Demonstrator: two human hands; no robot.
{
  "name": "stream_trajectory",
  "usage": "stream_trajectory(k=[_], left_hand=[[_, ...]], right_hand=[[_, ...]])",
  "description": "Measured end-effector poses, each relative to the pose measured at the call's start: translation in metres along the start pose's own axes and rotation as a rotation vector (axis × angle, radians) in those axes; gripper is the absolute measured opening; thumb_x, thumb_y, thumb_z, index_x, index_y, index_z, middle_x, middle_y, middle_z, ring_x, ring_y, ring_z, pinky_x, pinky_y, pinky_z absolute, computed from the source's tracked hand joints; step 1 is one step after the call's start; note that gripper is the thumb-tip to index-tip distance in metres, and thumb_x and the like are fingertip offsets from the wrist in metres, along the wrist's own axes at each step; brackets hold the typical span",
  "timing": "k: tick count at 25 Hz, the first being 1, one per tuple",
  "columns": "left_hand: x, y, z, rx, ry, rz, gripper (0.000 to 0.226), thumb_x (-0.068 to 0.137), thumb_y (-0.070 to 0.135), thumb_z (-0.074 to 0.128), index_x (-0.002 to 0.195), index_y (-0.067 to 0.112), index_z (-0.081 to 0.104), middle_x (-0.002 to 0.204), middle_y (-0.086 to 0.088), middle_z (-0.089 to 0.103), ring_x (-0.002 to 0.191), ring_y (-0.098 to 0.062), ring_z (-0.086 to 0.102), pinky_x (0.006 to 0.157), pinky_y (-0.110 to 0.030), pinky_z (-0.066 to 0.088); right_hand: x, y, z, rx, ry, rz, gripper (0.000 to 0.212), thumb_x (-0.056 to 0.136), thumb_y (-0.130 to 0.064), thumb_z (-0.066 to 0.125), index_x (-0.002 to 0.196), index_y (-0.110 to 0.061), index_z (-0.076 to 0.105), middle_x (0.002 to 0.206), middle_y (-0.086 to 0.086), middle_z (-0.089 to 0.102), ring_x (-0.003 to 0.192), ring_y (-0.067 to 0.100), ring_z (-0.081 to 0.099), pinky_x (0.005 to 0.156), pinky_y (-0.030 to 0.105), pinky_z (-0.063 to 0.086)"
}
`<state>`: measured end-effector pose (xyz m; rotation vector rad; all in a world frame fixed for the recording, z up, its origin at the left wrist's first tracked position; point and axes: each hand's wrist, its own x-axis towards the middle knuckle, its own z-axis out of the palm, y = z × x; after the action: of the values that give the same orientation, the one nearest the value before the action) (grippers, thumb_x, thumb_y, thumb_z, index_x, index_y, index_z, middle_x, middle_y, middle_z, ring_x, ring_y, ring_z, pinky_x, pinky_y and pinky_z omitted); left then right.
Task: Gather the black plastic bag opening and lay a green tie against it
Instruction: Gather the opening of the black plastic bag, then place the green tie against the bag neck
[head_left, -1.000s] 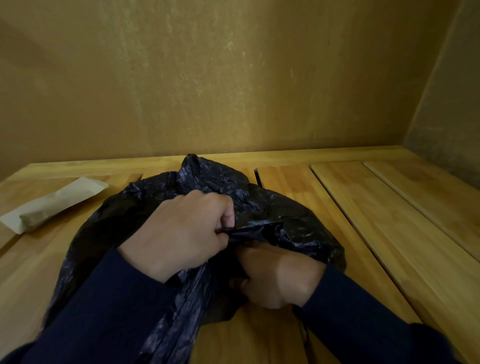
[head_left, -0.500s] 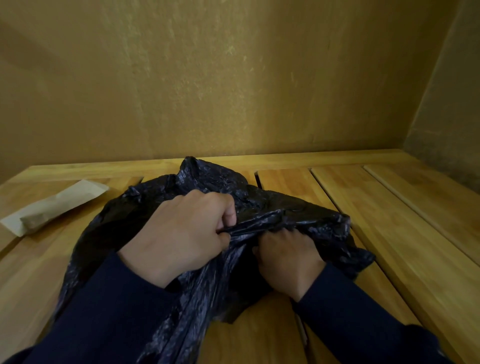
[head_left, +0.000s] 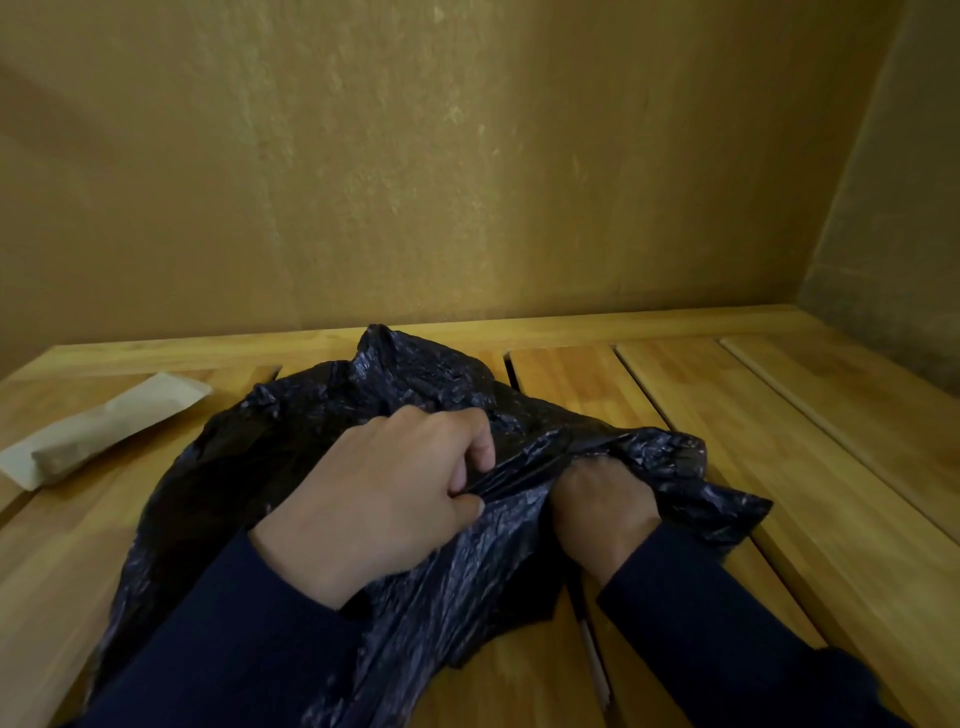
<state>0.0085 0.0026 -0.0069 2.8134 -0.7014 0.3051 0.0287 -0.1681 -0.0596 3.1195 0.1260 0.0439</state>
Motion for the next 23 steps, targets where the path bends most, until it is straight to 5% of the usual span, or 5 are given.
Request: stream_trajectory(k=[7,11,15,20,23], left_hand=[[0.000,0.000,-0.003,-0.003,0.066,-0.038,0.030,0.078,0.036,0.075,0.086,0.044,0.047,0.064,0.018,0.061,0.062,0.005,0.055,0.049,-0.018,0.033],[0.001,-0.003,-0.006,-0.010,0.154,-0.046,0.034,0.076,0.033,0.075,0.087,0.045,0.045,0.063,0.021,0.061,0.062,0.004,0.055,0.050,-0.024,0.037],[0.001,-0.001,-0.010,-0.067,0.237,-0.020,0.034,0.077,0.027,0.075,0.091,0.042,0.048,0.072,0.020,0.059,0.068,0.000,0.057,0.057,-0.030,0.048],[-0.005,0.010,-0.025,-0.428,0.276,0.087,0.004,0.088,0.036,0.065,0.088,0.034,0.068,0.082,0.013,0.069,0.080,-0.002,0.063,0.061,-0.010,0.047],[-0.010,0.013,-0.031,-0.586,0.186,0.190,0.025,0.090,0.048,0.056,0.090,0.031,0.074,0.087,0.013,0.072,0.072,-0.011,0.066,0.058,-0.011,0.046]], right_hand=[[-0.015,-0.011,-0.027,0.163,0.135,-0.011,0.021,0.102,-0.010,0.043,0.097,-0.008,0.063,0.111,0.006,0.067,0.107,0.023,0.064,0.083,0.027,0.046],[-0.026,-0.003,-0.063,0.351,0.098,-0.171,0.009,0.091,-0.012,0.062,0.083,-0.017,0.063,0.075,-0.003,0.062,0.063,0.014,0.063,0.048,0.021,0.048],[-0.038,0.010,-0.087,0.432,0.008,-0.267,0.011,0.090,-0.028,0.069,0.080,-0.025,0.072,0.067,-0.002,0.072,0.050,0.004,0.064,0.042,0.016,0.049],[-0.056,0.037,-0.118,0.730,0.013,-0.280,0.017,0.071,-0.034,0.079,0.072,-0.019,0.072,0.059,-0.001,0.075,0.044,0.009,0.067,0.047,0.028,0.056],[-0.063,0.054,-0.133,0.904,0.060,-0.362,0.029,0.061,-0.040,0.079,0.074,-0.014,0.075,0.060,0.004,0.075,0.044,0.009,0.067,0.041,0.015,0.048]])
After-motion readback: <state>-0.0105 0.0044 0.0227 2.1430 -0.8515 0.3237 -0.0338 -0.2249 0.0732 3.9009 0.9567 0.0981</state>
